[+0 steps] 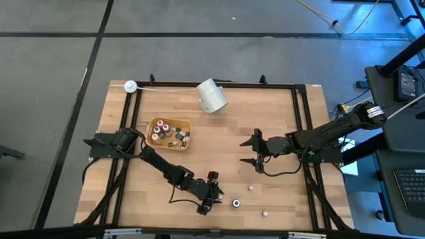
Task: Pick & Place food coloring
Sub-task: Put the small red food coloring bottle into the bin
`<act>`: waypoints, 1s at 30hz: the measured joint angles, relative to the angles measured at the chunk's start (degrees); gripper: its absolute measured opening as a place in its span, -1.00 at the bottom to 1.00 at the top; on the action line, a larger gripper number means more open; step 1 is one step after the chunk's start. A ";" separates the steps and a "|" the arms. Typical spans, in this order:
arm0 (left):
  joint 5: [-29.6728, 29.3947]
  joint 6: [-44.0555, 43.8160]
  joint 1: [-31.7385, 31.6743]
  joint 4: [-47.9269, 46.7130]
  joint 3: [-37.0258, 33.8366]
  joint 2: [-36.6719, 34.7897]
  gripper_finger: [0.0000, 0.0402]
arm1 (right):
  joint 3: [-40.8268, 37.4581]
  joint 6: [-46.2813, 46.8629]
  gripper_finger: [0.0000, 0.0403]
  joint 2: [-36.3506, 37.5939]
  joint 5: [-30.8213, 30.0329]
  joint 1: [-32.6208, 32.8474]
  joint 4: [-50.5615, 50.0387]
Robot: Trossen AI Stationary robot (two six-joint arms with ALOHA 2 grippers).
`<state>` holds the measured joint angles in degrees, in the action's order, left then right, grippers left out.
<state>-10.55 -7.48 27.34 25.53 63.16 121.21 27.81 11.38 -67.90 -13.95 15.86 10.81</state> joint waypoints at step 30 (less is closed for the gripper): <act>-20.50 -7.36 -1.29 -41.68 -0.02 -26.29 -0.62 | 0.00 -0.09 0.57 0.00 0.00 0.00 0.02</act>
<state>-31.05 -14.85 26.04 -16.15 63.13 94.92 27.81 11.29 -67.90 -13.96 15.86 10.83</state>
